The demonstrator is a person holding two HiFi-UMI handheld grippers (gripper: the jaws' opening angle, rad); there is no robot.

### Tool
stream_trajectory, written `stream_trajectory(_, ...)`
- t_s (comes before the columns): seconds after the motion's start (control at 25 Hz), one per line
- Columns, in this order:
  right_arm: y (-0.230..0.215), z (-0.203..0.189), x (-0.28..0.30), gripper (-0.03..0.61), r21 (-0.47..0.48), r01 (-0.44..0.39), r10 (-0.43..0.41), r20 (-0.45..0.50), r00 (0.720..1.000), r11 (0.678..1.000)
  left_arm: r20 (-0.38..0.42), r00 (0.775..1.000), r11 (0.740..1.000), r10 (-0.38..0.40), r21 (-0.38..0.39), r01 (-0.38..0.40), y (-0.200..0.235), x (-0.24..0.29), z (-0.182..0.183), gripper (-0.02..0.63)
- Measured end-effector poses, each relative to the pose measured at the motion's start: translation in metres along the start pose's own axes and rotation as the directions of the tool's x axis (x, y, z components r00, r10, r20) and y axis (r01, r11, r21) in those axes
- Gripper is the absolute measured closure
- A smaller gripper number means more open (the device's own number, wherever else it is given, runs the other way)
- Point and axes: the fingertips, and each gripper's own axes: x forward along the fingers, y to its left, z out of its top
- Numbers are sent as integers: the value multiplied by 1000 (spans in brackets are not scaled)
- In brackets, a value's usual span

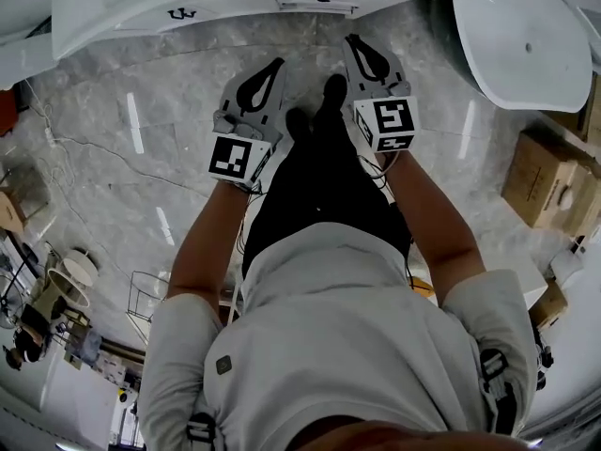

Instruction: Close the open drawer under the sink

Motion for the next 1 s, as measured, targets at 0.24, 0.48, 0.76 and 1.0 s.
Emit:
stream_trajectory(0.24,39,72,-64,552,-54,-85,89,91,992,995,19,1000,1000,-21,-11,22,-33,-54,56,604)
stream_trajectory(0.48,78,124,-112,554,-134,-145,165,155,974,980,82,997,1000,11,22,-13,-46,-100,96,604)
stream_trajectory(0.76,100,166,-159,554,-185,-142,182,222,958,972,170,985,999,-10,45,2,-71,-131,141,604)
stream_trajectory(1.0,97,180,-192,554,-191,-124,170,252,953,974,187,981,998,-42,62,31,-94,-147,164,604)
